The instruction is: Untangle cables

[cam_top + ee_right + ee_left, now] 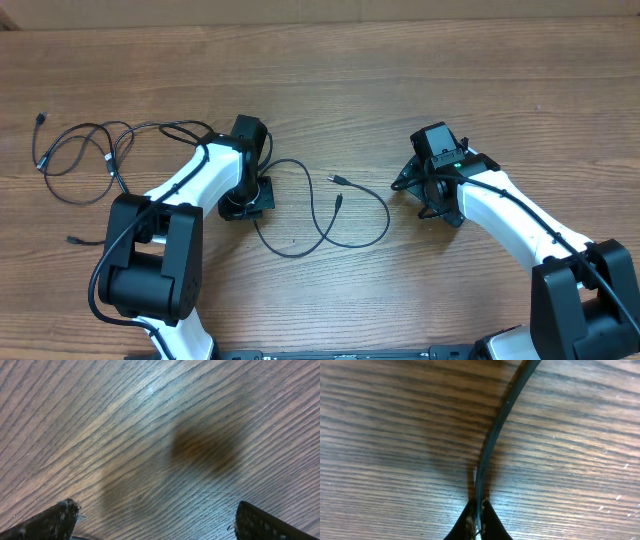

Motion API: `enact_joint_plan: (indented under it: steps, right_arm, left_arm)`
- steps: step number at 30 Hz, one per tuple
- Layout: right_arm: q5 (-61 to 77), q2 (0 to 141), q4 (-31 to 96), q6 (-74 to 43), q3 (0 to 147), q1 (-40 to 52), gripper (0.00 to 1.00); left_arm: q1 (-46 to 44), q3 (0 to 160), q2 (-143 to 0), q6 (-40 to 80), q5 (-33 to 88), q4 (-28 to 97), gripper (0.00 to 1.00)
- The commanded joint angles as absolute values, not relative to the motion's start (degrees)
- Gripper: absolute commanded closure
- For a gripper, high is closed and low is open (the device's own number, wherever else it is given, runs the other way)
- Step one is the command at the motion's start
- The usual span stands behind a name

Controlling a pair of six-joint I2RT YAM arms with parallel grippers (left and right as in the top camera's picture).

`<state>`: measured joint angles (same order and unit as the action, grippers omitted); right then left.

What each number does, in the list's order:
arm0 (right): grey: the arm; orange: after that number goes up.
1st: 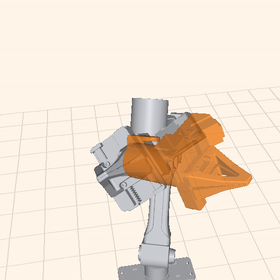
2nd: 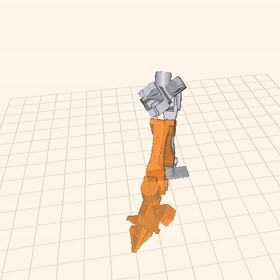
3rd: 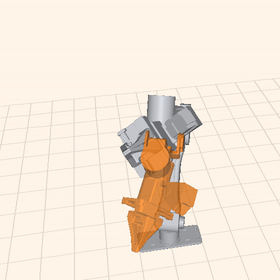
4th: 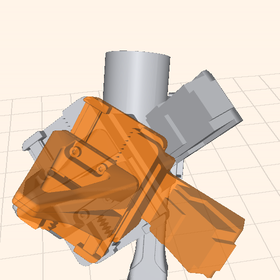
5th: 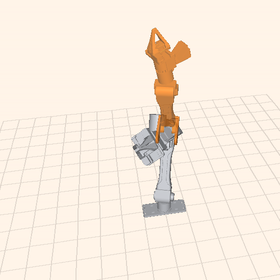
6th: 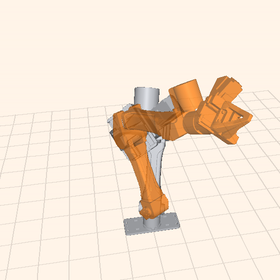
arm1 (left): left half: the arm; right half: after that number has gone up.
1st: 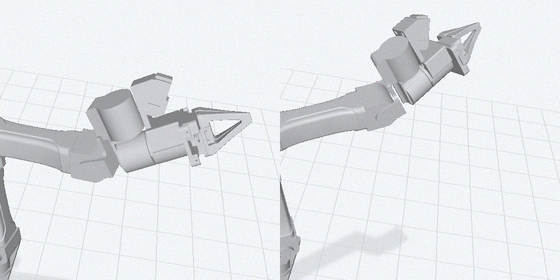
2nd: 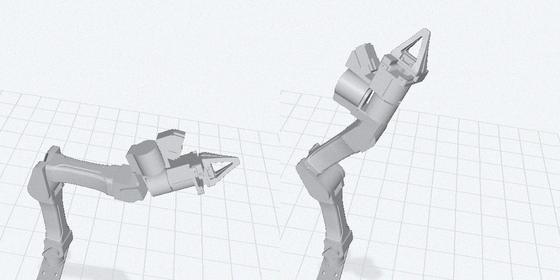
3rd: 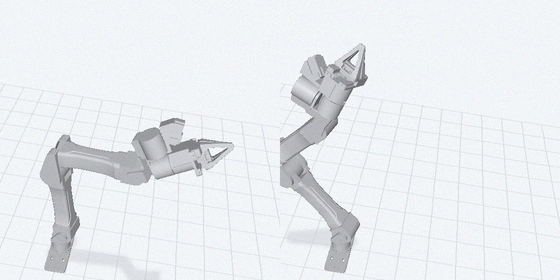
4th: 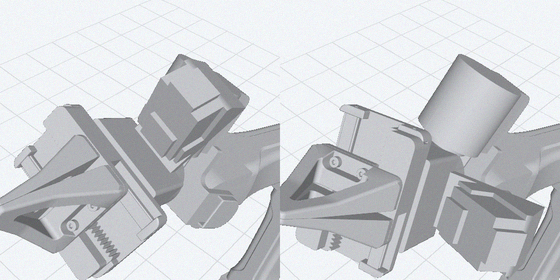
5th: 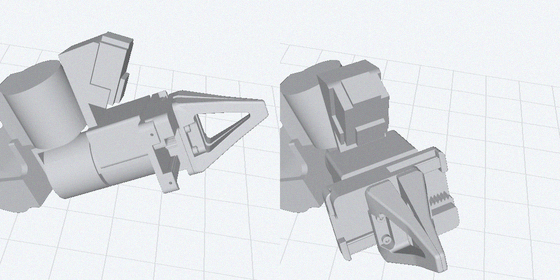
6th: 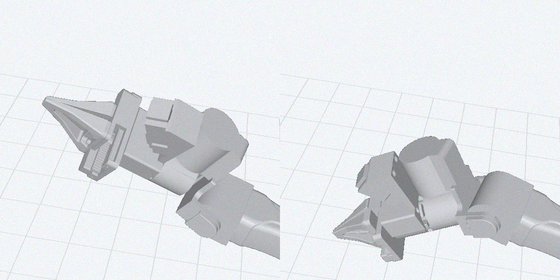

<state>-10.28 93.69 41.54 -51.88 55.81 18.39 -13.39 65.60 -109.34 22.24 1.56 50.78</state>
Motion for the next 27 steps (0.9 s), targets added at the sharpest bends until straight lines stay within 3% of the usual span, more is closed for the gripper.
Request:
enact_joint_plan:
  steps: [1, 15, 27]
  right_arm:
    - [-10.2, 92.8, 41.3, -52.3, 55.5, 18.2, 0.0]
    - [-10.2, 92.8, 41.3, -52.3, 55.5, 18.2, 0.0]
    - [-10.2, 92.8, 41.3, -52.3, 55.5, 18.2, 0.0]
  left_arm:
    - [-12.9, 63.8, -114.2, 16.2, 6.7, 49.7, 0.96]
    - [-11.4, 67.6, -105.6, 6.2, 32.0, 50.2, 0.96]
    - [-13.2, 66.5, -105.6, 5.6, 32.4, 50.8, 0.96]
